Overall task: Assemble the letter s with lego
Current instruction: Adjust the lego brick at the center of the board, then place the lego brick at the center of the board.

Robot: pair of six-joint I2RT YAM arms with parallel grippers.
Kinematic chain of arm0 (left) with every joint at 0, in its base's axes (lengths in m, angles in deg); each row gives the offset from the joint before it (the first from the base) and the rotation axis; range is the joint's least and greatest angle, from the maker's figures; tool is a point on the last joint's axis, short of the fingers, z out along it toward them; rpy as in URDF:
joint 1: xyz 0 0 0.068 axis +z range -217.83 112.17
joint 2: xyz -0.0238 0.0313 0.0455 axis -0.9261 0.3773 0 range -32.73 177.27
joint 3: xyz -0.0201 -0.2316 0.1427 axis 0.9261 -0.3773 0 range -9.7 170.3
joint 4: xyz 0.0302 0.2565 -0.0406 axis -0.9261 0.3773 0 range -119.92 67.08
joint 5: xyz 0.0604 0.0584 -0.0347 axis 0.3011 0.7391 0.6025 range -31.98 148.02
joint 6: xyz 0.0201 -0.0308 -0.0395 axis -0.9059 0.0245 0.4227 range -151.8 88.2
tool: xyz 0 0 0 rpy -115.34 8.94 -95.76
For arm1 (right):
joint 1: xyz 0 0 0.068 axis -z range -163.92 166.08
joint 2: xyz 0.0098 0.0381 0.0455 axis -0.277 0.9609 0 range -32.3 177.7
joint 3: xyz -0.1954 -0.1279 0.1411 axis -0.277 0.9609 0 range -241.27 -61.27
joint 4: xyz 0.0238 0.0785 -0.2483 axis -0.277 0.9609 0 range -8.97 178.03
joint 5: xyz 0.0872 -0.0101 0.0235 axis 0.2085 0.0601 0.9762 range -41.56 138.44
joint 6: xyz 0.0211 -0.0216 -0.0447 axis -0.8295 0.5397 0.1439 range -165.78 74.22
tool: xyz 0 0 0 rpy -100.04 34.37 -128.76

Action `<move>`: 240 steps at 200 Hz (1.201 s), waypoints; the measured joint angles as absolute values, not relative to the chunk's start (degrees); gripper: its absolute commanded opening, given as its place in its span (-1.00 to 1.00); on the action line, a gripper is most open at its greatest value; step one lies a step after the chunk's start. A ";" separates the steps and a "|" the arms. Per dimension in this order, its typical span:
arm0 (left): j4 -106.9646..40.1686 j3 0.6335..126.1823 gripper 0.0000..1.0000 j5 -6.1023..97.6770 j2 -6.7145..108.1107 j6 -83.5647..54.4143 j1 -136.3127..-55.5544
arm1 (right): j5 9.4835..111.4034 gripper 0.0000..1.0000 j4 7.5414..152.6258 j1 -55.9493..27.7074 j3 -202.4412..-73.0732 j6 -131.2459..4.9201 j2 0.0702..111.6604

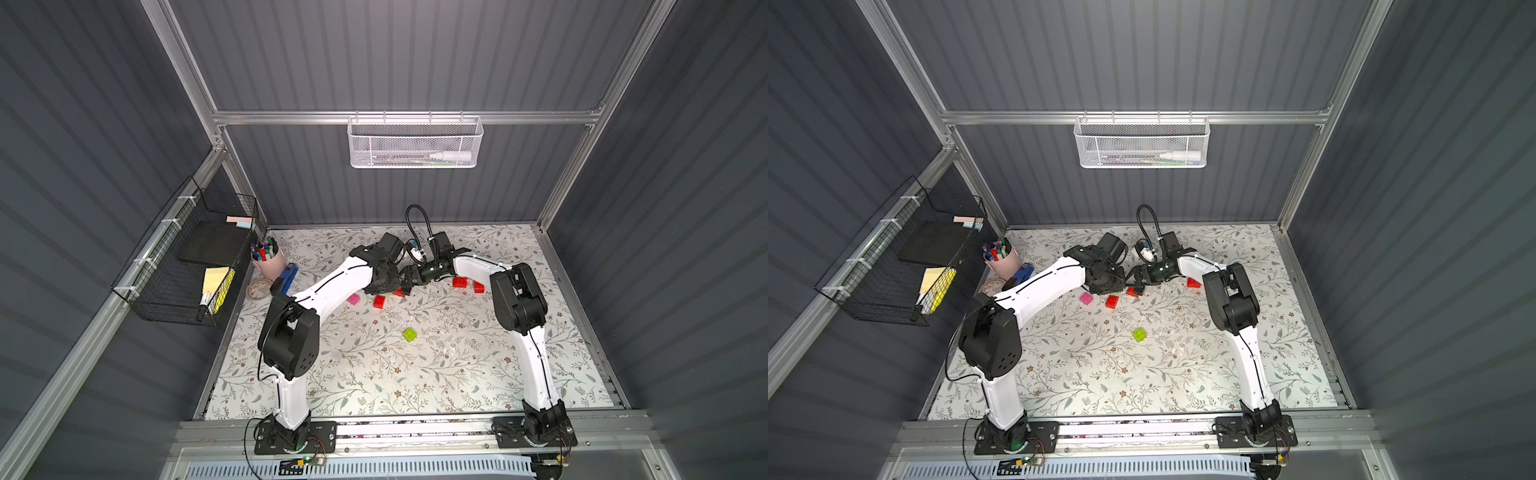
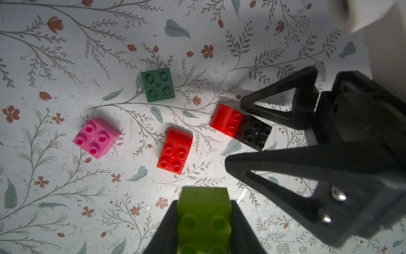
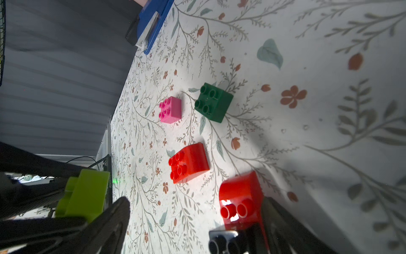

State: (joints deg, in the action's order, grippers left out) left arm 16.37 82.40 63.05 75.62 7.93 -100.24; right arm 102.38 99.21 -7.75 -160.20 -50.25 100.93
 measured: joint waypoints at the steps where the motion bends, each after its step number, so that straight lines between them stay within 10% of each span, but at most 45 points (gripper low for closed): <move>1: 16.37 82.40 -0.41 63.05 75.65 7.93 -100.24 | 102.33 0.93 99.19 -7.73 -160.20 -50.25 100.93; 193: 14.79 74.18 -0.38 64.67 83.49 5.15 -105.99 | 95.23 0.94 99.62 -1.11 -135.90 -50.75 72.84; 240: 13.98 74.18 -0.06 65.79 83.71 4.43 -105.99 | 94.03 0.94 99.78 0.44 -132.88 -50.69 69.22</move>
